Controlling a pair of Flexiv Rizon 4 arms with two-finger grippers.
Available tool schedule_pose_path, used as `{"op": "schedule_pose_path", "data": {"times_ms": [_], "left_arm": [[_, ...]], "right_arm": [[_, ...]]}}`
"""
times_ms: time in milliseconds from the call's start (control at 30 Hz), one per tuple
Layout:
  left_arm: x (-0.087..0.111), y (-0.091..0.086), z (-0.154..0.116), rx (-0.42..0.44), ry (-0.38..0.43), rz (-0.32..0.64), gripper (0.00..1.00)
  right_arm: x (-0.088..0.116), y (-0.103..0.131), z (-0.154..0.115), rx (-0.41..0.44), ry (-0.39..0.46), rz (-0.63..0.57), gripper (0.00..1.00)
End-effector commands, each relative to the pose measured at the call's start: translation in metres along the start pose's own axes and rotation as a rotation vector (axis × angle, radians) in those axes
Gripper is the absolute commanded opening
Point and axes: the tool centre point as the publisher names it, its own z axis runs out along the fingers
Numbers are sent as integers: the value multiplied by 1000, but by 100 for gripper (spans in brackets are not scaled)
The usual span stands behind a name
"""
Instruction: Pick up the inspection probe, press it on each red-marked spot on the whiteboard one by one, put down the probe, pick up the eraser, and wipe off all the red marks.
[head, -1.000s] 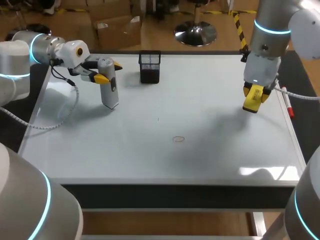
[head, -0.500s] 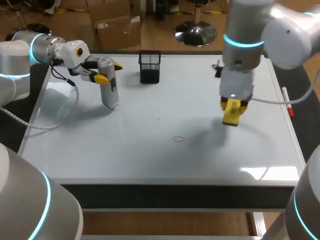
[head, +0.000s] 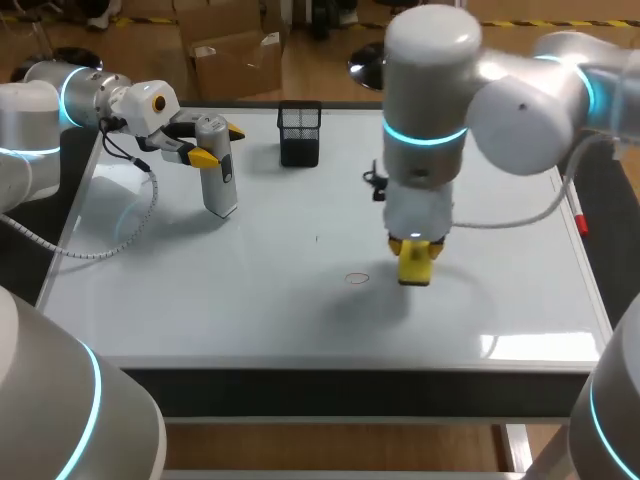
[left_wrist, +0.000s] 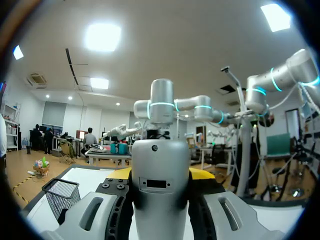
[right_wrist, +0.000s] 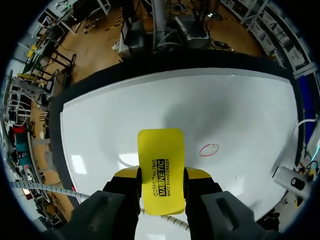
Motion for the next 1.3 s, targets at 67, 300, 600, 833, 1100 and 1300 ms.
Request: {"op": "schedule_pose_path", "data": {"times_ms": [67, 300, 600, 833, 1100, 1300], "left_arm": [[0, -2, 0, -2, 2, -1, 0], [0, -2, 0, -2, 2, -1, 0], [0, -2, 0, -2, 2, -1, 0], [0, -2, 0, -2, 2, -1, 0], [0, -2, 0, -2, 2, -1, 0], [0, -2, 0, -2, 2, -1, 0]], "right_arm": [[-32, 2, 12, -11, 32, -35, 0], [-72, 3, 19, -35, -2, -89, 0], [-103, 1, 27, -55, -31, -125, 0], [-115, 1, 36, -68, -47, -136, 0], [-114, 3, 45, -76, -51, -142, 0], [-106, 2, 52, -85, -51, -141, 0]]}}
